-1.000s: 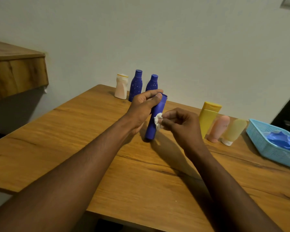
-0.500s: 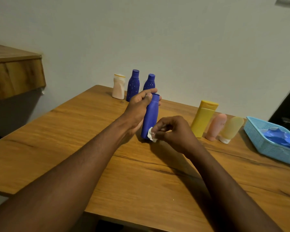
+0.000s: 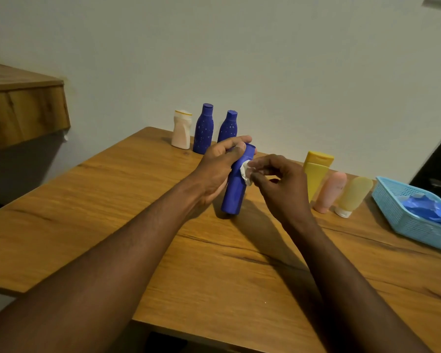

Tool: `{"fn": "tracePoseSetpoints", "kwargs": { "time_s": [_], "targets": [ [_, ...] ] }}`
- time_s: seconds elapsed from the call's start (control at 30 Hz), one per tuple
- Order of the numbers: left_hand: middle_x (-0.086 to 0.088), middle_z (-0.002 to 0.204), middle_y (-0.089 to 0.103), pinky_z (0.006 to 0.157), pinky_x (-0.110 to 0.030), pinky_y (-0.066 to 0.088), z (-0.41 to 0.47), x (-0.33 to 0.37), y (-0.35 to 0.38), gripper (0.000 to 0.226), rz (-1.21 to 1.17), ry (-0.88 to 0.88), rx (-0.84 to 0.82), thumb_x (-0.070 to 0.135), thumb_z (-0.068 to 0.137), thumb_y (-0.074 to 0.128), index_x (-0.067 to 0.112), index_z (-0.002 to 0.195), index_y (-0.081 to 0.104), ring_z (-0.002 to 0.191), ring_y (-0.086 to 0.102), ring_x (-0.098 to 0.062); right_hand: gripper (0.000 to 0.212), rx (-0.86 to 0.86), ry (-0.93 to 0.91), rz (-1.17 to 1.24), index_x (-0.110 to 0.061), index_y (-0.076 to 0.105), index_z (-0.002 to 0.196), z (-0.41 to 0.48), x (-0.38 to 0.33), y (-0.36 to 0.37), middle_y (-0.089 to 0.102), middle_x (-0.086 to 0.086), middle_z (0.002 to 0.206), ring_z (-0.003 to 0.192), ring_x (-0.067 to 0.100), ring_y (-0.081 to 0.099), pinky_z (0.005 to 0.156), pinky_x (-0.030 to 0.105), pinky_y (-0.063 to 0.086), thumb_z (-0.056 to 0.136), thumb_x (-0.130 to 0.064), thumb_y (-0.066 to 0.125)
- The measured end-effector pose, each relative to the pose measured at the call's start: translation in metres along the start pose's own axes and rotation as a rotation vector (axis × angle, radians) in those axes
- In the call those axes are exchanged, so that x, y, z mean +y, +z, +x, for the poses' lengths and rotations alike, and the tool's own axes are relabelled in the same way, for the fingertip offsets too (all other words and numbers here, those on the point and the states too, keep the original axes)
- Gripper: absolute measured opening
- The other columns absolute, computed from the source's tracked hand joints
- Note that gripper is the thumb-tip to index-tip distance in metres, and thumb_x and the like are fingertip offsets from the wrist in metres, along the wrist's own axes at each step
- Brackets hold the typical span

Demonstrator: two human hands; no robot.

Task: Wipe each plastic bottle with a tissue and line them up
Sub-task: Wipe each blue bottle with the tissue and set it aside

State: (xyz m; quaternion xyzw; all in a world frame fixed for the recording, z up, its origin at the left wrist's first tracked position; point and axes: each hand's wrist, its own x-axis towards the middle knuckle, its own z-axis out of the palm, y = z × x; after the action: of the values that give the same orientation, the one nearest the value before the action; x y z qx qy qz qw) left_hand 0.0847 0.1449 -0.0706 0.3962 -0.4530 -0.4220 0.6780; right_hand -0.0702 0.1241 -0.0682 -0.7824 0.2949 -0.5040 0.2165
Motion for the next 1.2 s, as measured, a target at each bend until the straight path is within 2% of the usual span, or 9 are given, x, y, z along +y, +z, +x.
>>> {"fn": "tracePoseSetpoints", "kwargs": {
  "time_s": [0.2, 0.37, 0.53, 0.63, 0.8, 0.87, 0.97, 1.07, 1.2],
  "targets": [
    [-0.008, 0.129, 0.07, 0.102, -0.049, 0.057, -0.001, 0.003, -0.004, 0.022, 0.039, 0.01, 0.059, 0.023, 0.105, 0.059, 0.024, 0.124, 0.071, 0.123, 0.065, -0.035, 0.015, -0.66, 0.04, -0.064, -0.018, 0.078, 0.093, -0.004, 0.0, -0.008, 0.075, -0.006, 0.093, 0.088, 0.01, 0.07, 0.084, 0.037, 0.059, 0.082, -0.008, 0.078],
    [-0.01, 0.128, 0.07, 0.103, -0.053, 0.055, -0.002, 0.001, -0.004, 0.022, 0.041, -0.008, 0.023, 0.02, 0.107, 0.056, 0.023, 0.123, 0.071, 0.122, 0.066, -0.034, 0.015, -0.367, 0.032, -0.115, -0.017, 0.074, 0.089, 0.003, 0.006, -0.015, 0.072, -0.006, 0.085, 0.083, 0.013, 0.068, 0.081, 0.043, 0.059, 0.082, -0.004, 0.076],
    [-0.011, 0.132, 0.067, 0.098, -0.047, 0.059, -0.002, 0.001, 0.001, 0.026, 0.042, 0.0, -0.022, 0.02, 0.107, 0.056, 0.02, 0.129, 0.069, 0.121, 0.066, -0.035, 0.011, 0.021, -0.024, -0.027, -0.013, 0.072, 0.094, 0.008, 0.003, -0.009, 0.072, -0.002, 0.092, 0.087, 0.011, 0.068, 0.076, 0.033, 0.06, 0.086, -0.006, 0.074],
    [-0.011, 0.132, 0.067, 0.1, -0.047, 0.058, -0.002, 0.0, 0.0, 0.024, 0.022, -0.01, -0.017, 0.018, 0.106, 0.056, 0.021, 0.126, 0.07, 0.121, 0.066, -0.034, 0.013, -0.074, -0.042, -0.02, -0.013, 0.074, 0.096, 0.006, -0.001, -0.009, 0.073, -0.002, 0.094, 0.089, 0.012, 0.069, 0.077, 0.034, 0.06, 0.085, -0.007, 0.076],
    [-0.012, 0.126, 0.072, 0.104, -0.053, 0.054, 0.0, -0.001, -0.005, 0.02, -0.006, -0.017, 0.033, 0.019, 0.105, 0.059, 0.02, 0.122, 0.071, 0.119, 0.068, -0.034, 0.015, -0.584, 0.08, -0.026, -0.013, 0.077, 0.093, 0.0, 0.001, -0.014, 0.076, -0.003, 0.088, 0.084, 0.014, 0.072, 0.083, 0.039, 0.061, 0.081, -0.005, 0.079],
    [-0.013, 0.126, 0.072, 0.104, -0.055, 0.054, 0.0, -0.001, -0.004, 0.021, 0.011, -0.014, 0.036, 0.019, 0.105, 0.06, 0.02, 0.122, 0.071, 0.121, 0.067, -0.038, 0.014, -0.54, 0.087, -0.052, -0.012, 0.076, 0.091, 0.001, 0.004, -0.015, 0.075, -0.002, 0.085, 0.081, 0.013, 0.072, 0.082, 0.04, 0.061, 0.08, -0.003, 0.079],
    [-0.013, 0.128, 0.07, 0.103, -0.055, 0.055, -0.001, -0.001, -0.004, 0.022, 0.015, -0.002, 0.031, 0.02, 0.104, 0.061, 0.021, 0.123, 0.071, 0.121, 0.066, -0.038, 0.012, -0.301, 0.036, -0.099, -0.014, 0.074, 0.089, 0.002, 0.004, -0.012, 0.073, -0.003, 0.082, 0.078, 0.014, 0.069, 0.078, 0.04, 0.06, 0.081, -0.005, 0.078],
    [-0.009, 0.131, 0.068, 0.097, -0.046, 0.06, -0.003, 0.001, -0.002, 0.024, 0.048, 0.006, 0.018, 0.022, 0.104, 0.062, 0.022, 0.126, 0.071, 0.115, 0.069, -0.031, 0.01, -0.121, 0.025, -0.073, -0.013, 0.073, 0.087, 0.004, 0.003, -0.011, 0.071, -0.004, 0.081, 0.077, 0.015, 0.068, 0.074, 0.039, 0.059, 0.083, -0.006, 0.077],
    [-0.005, 0.126, 0.069, 0.088, -0.037, 0.063, -0.004, 0.004, -0.002, 0.029, 0.077, 0.019, 0.033, 0.022, 0.1, 0.068, 0.02, 0.129, 0.07, 0.106, 0.072, -0.022, 0.007, -0.096, 0.028, -0.03, -0.015, 0.072, 0.09, 0.001, -0.001, -0.01, 0.072, -0.006, 0.085, 0.081, 0.013, 0.069, 0.072, 0.031, 0.058, 0.086, -0.011, 0.075]
  ]
}}
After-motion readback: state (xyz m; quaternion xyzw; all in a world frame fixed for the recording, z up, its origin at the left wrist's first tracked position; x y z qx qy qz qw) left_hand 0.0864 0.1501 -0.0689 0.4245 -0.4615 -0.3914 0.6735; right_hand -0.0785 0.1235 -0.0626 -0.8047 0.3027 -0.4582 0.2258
